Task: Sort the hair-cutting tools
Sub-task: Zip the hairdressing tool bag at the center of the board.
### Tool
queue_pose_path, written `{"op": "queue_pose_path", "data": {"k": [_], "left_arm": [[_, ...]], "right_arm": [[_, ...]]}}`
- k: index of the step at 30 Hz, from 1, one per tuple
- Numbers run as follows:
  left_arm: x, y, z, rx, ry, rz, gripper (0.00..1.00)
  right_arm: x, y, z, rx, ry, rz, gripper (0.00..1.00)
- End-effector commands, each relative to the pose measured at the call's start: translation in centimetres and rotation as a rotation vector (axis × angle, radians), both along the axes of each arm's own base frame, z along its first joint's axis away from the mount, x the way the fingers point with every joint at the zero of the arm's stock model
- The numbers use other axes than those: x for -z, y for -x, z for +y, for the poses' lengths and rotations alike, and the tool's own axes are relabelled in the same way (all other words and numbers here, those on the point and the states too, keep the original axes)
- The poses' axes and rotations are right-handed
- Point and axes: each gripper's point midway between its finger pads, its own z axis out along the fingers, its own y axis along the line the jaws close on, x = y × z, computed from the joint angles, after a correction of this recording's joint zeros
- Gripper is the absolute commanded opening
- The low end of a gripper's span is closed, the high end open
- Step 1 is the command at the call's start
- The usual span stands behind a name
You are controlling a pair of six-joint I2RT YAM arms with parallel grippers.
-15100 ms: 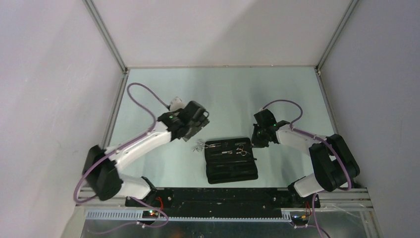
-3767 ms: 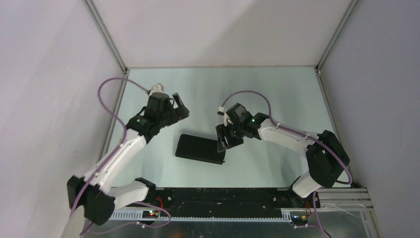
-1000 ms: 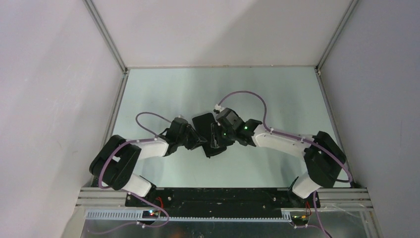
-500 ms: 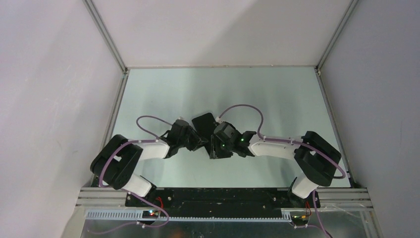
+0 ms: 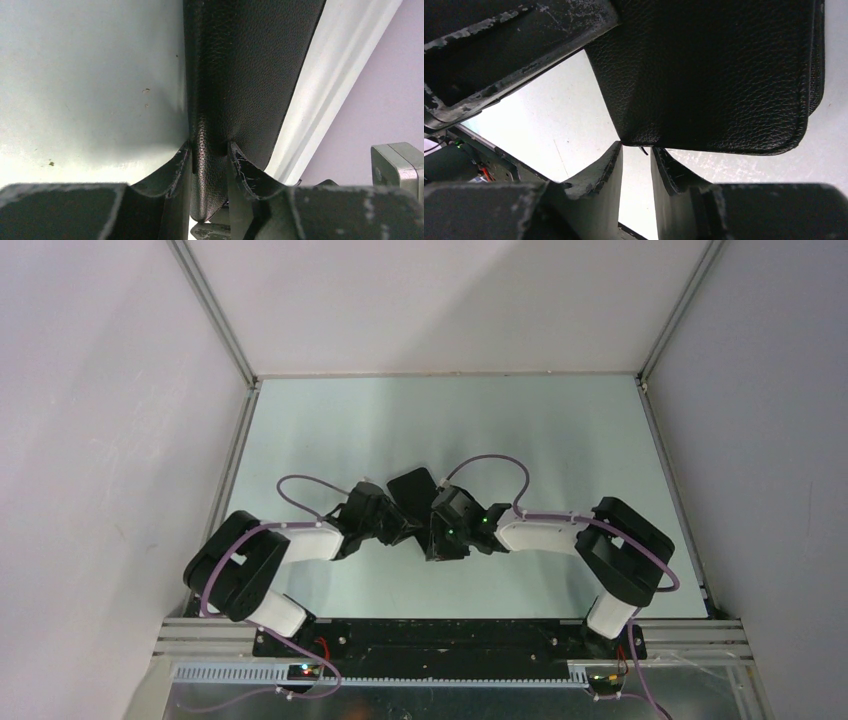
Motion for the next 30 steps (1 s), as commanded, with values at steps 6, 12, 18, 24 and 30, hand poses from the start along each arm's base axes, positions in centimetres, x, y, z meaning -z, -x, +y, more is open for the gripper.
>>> {"op": "queue_pose_path", "data": {"k": [6, 12, 18, 24, 30], "left_arm": [[1.6, 2.4, -0.6, 0.043, -0.016, 0.105, 0.26], [2.2, 2.0, 0.3, 0.039, -0.078, 0.111, 0.22], [3.6, 0.9, 3.0, 0.003, -0.166, 0.137, 0.16], [4.2, 0.2, 4.7, -0.015, -0.221, 0.147, 0.14], [4.3, -0.5, 5.7, -0.004, -0.276, 0.148, 0.13]], "right_arm": [[0.7, -0.9, 0.0, 0.032, -0.005, 0.009, 0.26], [-0.1, -0.6, -1.1, 0.010, 0.003, 0.029, 0.04], [-0.6, 1.1, -5.0, -0.110, 0.075, 0.104, 0.00], [0.0, 3.3, -7.9, -0.238, 0.166, 0.162, 0.00], [1.7, 4.0, -10.1, -0.252, 0.256, 0.186, 0.00]]}}
